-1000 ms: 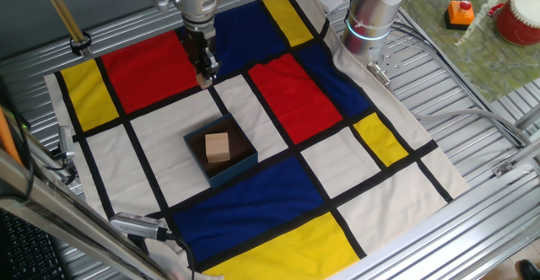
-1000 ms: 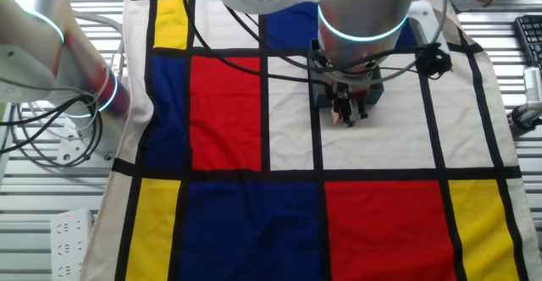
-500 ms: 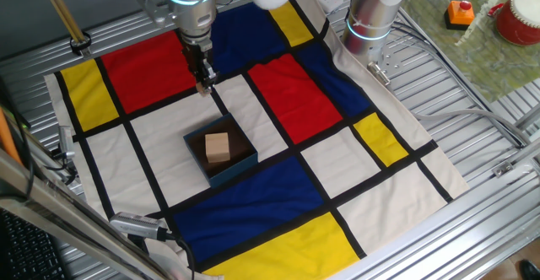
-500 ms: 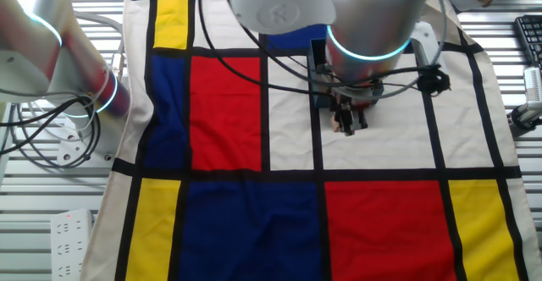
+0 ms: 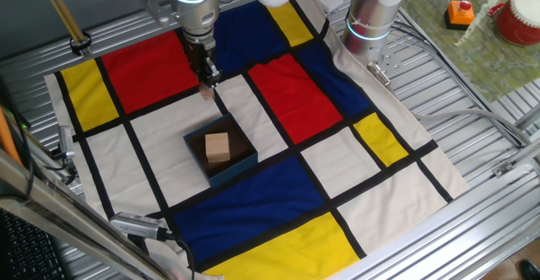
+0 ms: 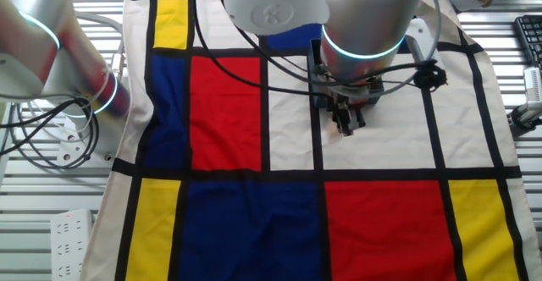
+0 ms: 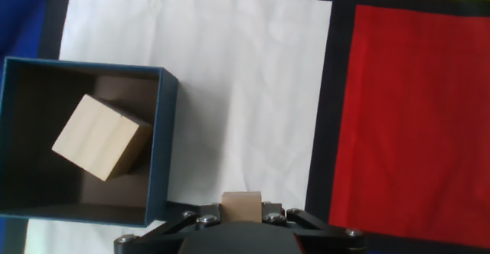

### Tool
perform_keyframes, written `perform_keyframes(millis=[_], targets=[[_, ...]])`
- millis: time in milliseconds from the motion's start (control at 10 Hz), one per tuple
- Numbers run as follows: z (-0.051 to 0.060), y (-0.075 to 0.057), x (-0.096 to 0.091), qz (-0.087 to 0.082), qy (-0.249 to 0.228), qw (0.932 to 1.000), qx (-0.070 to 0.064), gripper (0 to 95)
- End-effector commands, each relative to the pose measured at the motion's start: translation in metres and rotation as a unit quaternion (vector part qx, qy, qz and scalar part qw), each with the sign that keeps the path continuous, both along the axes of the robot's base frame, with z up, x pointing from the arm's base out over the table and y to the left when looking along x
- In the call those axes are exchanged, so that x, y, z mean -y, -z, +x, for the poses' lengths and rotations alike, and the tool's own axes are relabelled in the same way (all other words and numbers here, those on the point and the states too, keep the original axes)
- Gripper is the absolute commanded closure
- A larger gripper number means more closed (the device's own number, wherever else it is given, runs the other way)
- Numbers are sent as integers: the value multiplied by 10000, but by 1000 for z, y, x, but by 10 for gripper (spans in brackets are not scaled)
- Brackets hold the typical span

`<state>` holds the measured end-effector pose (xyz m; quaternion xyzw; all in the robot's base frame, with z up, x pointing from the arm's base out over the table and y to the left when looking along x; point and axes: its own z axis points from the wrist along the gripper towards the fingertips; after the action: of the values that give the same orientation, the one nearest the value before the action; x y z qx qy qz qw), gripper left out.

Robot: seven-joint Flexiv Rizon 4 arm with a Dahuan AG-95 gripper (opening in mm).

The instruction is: Take everything out of the gift box

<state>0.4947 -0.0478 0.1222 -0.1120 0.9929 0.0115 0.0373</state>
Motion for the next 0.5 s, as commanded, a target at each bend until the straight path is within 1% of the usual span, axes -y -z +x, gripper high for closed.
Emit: perform_keyframes(millis=[100, 200, 300, 400, 500], targets=[[0, 0, 0, -10, 22, 10000, 11, 380], [0, 0, -3, -17, 41, 10000, 18, 380], [1, -2, -10, -12, 135, 9999, 43, 380], [2, -7, -21, 18, 246, 9996, 110, 380], [4, -11, -31, 68, 251, 9995, 184, 380]])
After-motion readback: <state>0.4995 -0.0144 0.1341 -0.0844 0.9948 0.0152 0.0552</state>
